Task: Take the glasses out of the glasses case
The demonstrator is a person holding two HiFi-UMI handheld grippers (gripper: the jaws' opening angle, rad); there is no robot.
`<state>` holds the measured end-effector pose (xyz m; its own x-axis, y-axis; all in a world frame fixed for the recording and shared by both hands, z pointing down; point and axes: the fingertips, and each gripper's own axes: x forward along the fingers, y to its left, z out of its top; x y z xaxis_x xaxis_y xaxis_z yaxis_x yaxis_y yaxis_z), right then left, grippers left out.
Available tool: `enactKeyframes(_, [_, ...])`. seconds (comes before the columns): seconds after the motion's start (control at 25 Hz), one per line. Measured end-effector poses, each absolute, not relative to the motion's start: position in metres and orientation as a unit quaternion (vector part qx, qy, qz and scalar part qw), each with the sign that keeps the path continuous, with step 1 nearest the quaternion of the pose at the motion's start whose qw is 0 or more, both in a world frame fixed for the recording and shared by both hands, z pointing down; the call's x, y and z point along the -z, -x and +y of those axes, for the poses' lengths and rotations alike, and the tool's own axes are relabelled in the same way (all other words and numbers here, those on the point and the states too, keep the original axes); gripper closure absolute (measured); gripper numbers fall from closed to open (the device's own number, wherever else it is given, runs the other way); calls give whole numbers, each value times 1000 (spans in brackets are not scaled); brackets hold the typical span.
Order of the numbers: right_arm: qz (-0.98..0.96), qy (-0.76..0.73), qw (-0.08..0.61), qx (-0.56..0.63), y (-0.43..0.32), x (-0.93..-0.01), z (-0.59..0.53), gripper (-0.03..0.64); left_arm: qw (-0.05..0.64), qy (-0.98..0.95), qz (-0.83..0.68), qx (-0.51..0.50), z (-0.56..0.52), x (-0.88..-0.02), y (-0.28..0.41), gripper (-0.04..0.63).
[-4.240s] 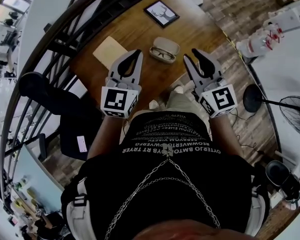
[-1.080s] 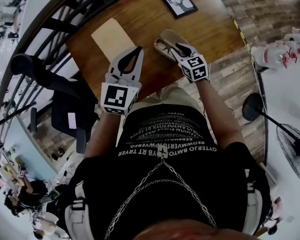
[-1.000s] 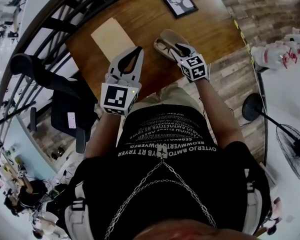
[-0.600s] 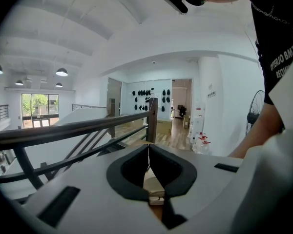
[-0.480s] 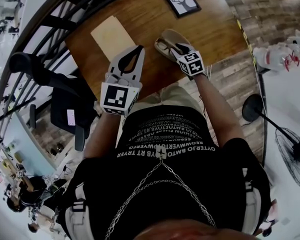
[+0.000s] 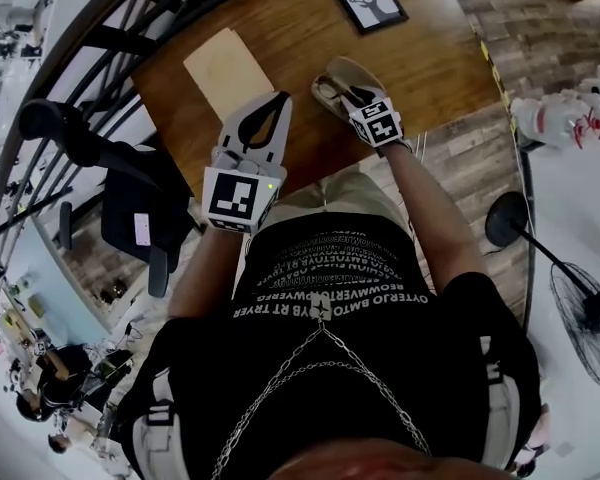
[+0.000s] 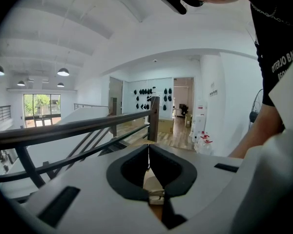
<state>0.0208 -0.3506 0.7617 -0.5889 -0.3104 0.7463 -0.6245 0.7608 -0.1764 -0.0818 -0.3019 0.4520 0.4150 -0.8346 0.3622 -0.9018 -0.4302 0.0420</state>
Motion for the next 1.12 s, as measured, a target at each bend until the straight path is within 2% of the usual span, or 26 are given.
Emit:
enactKeyframes(0.36, [-860, -261, 383, -213, -12, -776, -355, 511, 130, -825, -528, -151, -296, -461, 85, 566])
enactKeyframes(0.8, [-850, -262, 414, -195, -12, -781, -358, 573, 131, -823, -530, -156, -290, -461, 87, 566])
enactKeyframes(1.12, [-856, -275, 382, -213, -18, -760, -354, 589, 116, -824, -535, -144, -285, -449, 94, 566])
